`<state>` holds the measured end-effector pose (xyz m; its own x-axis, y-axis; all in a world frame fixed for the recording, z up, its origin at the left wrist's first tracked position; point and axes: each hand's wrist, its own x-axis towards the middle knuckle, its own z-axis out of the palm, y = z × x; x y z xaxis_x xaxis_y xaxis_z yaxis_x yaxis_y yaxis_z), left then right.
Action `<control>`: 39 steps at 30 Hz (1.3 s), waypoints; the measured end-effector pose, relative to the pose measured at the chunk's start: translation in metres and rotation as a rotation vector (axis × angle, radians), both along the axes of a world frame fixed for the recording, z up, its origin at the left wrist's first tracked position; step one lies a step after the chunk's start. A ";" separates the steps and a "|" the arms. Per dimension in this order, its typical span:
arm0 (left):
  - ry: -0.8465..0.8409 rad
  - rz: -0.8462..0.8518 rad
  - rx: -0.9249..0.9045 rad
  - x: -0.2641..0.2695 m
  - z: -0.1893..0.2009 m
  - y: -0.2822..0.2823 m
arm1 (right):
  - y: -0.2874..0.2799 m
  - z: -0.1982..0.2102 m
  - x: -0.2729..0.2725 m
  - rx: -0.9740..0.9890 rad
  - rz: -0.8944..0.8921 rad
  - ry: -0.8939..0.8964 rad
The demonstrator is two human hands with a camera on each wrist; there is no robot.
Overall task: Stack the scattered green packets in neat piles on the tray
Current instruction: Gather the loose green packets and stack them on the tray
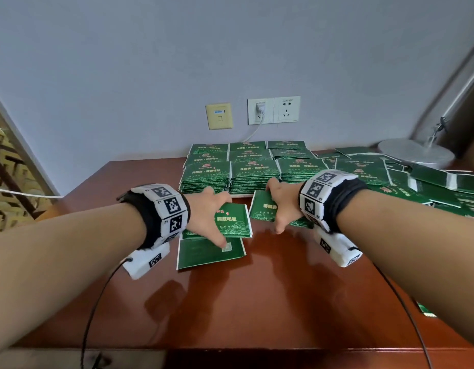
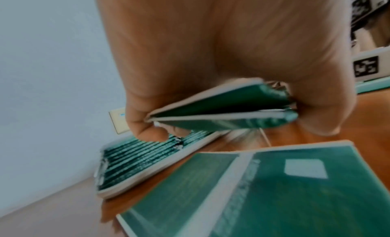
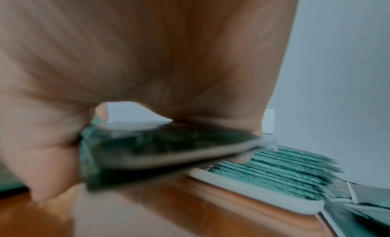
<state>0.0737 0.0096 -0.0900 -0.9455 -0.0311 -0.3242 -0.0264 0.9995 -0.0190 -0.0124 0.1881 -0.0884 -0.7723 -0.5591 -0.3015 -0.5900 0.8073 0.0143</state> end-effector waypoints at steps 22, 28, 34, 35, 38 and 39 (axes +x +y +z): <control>0.193 0.089 -0.080 -0.191 0.084 -0.115 | -0.097 0.081 -0.166 -0.091 0.078 0.111; 0.114 0.089 -0.132 -0.244 0.065 -0.141 | -0.133 0.065 -0.216 -0.045 0.088 0.111; 0.039 0.066 -0.090 -0.271 0.041 -0.151 | -0.148 0.044 -0.244 0.019 0.100 0.059; 0.037 0.065 -0.056 -0.272 0.039 -0.151 | -0.148 0.042 -0.246 0.020 0.102 0.050; 0.041 0.075 0.066 -0.272 0.037 -0.153 | -0.146 0.042 -0.250 -0.017 0.107 0.035; 0.049 0.076 0.090 -0.271 0.038 -0.153 | -0.145 0.041 -0.251 -0.032 0.114 0.038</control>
